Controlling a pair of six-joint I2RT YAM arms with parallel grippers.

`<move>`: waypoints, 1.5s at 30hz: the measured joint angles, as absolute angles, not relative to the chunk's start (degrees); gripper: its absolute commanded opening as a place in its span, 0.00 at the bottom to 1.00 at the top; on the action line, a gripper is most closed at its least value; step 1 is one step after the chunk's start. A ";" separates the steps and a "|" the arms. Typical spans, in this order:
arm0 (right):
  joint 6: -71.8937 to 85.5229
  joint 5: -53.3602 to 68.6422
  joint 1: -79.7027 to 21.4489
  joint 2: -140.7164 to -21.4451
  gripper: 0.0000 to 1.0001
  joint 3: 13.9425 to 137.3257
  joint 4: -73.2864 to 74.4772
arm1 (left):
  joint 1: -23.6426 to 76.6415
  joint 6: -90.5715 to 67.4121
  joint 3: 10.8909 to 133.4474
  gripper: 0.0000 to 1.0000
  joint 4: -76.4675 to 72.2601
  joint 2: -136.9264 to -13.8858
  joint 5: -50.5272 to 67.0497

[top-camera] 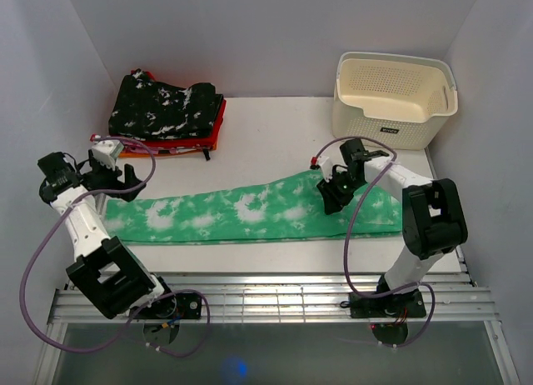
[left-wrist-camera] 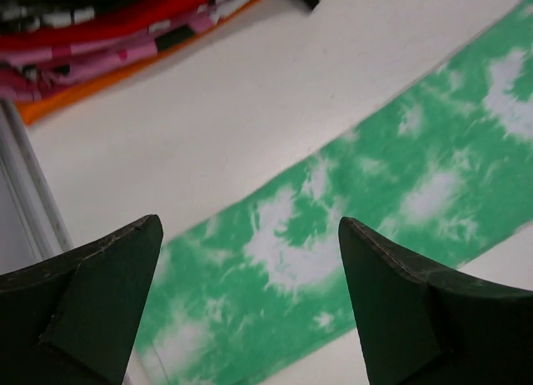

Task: Fold and stack the trousers
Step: Fold the trousers

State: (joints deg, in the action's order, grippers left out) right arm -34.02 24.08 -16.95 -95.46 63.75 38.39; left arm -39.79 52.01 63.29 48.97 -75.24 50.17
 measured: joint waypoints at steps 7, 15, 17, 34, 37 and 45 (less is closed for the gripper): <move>-32.75 24.60 -17.67 -96.71 0.23 55.72 34.20 | -34.70 36.51 64.25 0.98 36.38 -72.36 61.71; -31.92 27.83 -24.80 -94.08 0.68 55.81 38.39 | -18.22 30.96 66.54 0.98 29.93 -73.54 56.97; -31.33 29.82 -22.41 -94.00 0.74 60.12 40.64 | -15.33 30.57 65.08 0.98 28.23 -73.30 54.81; -27.29 35.18 -5.69 -123.52 0.64 93.91 45.56 | -1.98 23.35 64.05 0.98 20.32 -79.42 43.83; -27.14 38.89 -5.76 -124.99 0.63 94.02 48.10 | -1.04 22.70 64.23 0.98 20.32 -80.09 42.65; -30.63 43.33 -6.66 -124.97 0.08 89.78 52.03 | -0.27 19.73 64.42 0.98 20.05 -81.58 40.93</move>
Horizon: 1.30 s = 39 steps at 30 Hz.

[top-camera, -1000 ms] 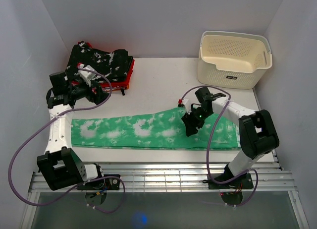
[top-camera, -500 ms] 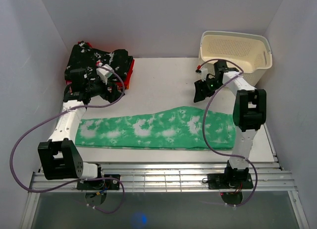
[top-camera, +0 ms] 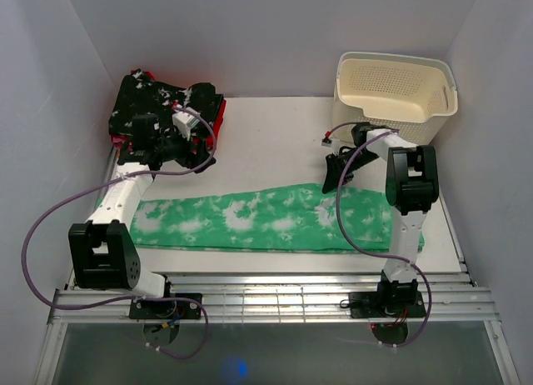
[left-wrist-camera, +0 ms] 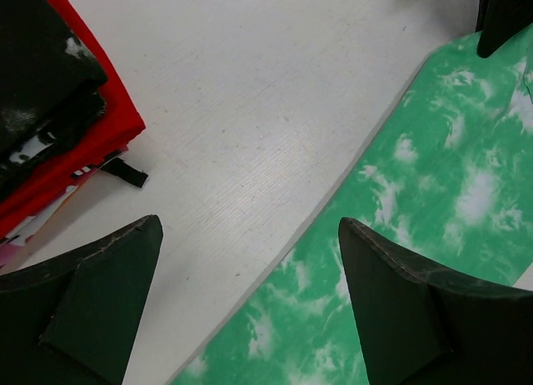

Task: Fold and stack the trousers
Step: Fold the trousers

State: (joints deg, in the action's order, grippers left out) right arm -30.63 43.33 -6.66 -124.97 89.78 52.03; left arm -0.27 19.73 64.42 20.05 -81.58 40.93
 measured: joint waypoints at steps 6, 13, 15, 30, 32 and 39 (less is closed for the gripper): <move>-30.98 43.66 -6.92 -118.54 0.08 86.17 50.72 | 1.43 15.07 64.62 0.98 20.08 -84.68 39.16; -34.61 36.53 -13.08 -95.07 0.08 67.35 37.47 | 1.50 8.40 64.05 0.92 20.03 -84.66 38.87; -36.10 32.82 -16.93 -89.27 0.08 60.36 33.45 | 1.93 6.81 63.22 0.94 20.05 -84.29 39.86; -42.22 5.08 -36.73 -58.87 0.08 21.34 -5.08 | 25.52 -12.69 53.93 0.75 18.35 -81.36 38.74; -43.11 3.75 -37.65 -57.49 0.08 19.59 -7.44 | 28.14 -15.29 54.39 0.78 16.25 -83.24 38.22; -48.36 0.75 -40.80 -53.56 0.08 14.57 -13.80 | 32.40 -23.24 59.81 0.91 8.58 -93.69 39.35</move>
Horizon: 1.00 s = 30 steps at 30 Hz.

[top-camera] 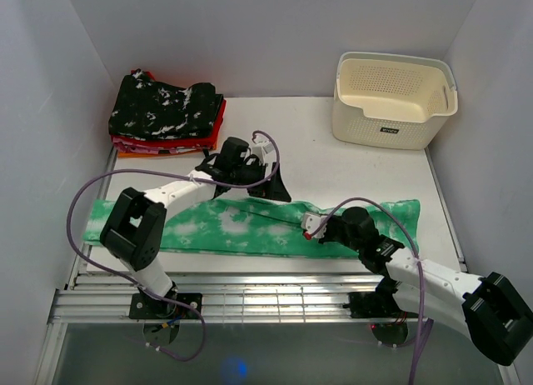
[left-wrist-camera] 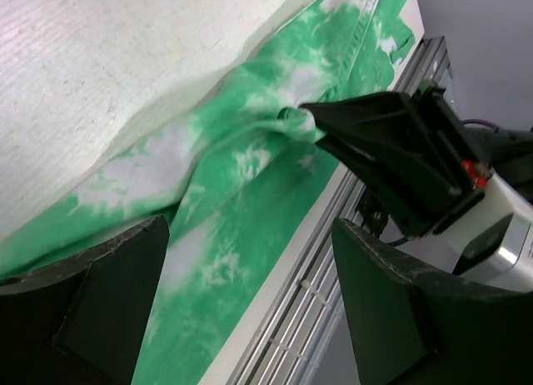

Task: Fold and stack the trousers
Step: Fold the trousers

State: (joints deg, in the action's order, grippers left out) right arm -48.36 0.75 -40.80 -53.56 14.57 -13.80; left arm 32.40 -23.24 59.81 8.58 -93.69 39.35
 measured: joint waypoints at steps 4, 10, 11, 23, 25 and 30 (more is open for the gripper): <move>-53.28 -0.69 -43.29 -50.15 0.08 9.98 -17.06 | 33.87 -26.96 64.03 0.91 5.19 -99.20 40.16; -62.13 -2.35 -47.42 -45.39 0.08 3.40 -21.30 | 37.06 -31.24 65.82 0.89 1.48 -103.09 40.29; -63.48 -2.68 -47.97 -44.88 0.08 2.96 -21.54 | 37.50 -31.88 65.80 0.89 1.04 -103.63 40.34; -73.17 -5.17 -52.31 -42.57 0.08 2.83 -24.60 | 40.82 -39.35 65.71 0.79 -1.87 -107.90 40.53; -74.24 -5.48 -52.62 -42.57 0.08 2.83 -24.73 | 41.15 -40.18 65.71 0.78 -1.93 -108.22 40.51; -76.51 -5.82 -52.99 -42.33 0.08 2.81 -25.02 | 41.39 -42.06 64.82 0.76 -2.07 -108.33 40.56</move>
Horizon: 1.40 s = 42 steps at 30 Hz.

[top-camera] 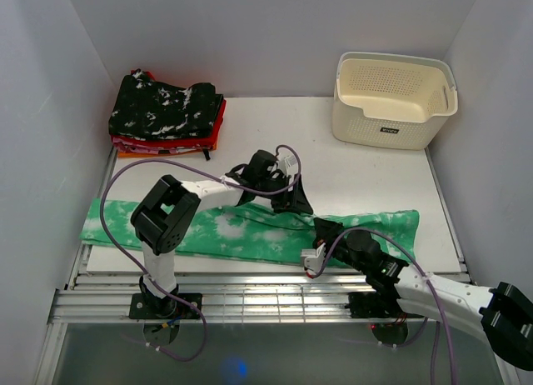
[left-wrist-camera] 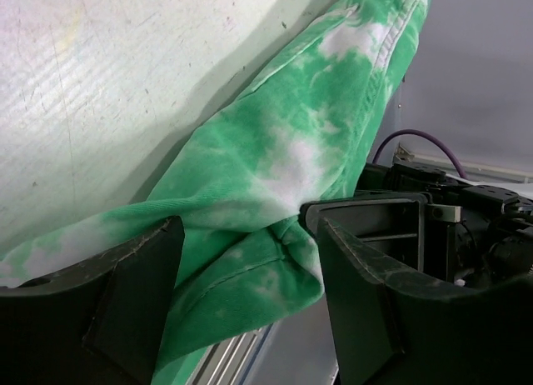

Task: Fold and stack the trousers
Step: Fold the trousers

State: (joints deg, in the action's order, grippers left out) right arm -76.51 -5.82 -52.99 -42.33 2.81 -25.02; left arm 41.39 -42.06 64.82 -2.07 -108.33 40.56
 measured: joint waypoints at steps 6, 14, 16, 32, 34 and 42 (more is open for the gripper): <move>-78.46 -5.19 -53.45 -41.43 0.08 2.76 -24.47 | 42.09 -44.80 61.91 0.74 -3.99 -108.36 41.58; -79.77 -5.48 -53.69 -40.58 0.38 2.33 -22.85 | 44.01 -47.57 64.69 0.61 -7.46 -111.83 43.48; -79.35 -5.80 -53.69 -40.56 0.61 2.02 -21.47 | 43.99 -48.71 65.30 0.46 -9.10 -112.44 44.60; -76.27 -3.90 -54.13 -30.92 0.33 1.76 -10.55 | 39.68 -45.01 69.89 0.00 -13.58 -115.11 40.14; -75.09 -3.11 -54.13 -32.53 0.31 1.76 -8.84 | 39.55 -43.83 70.59 0.00 -14.15 -115.96 39.64; -71.57 -1.10 -54.13 -40.45 0.27 1.98 -6.46 | 38.65 -44.80 75.92 0.48 -18.55 -120.88 44.75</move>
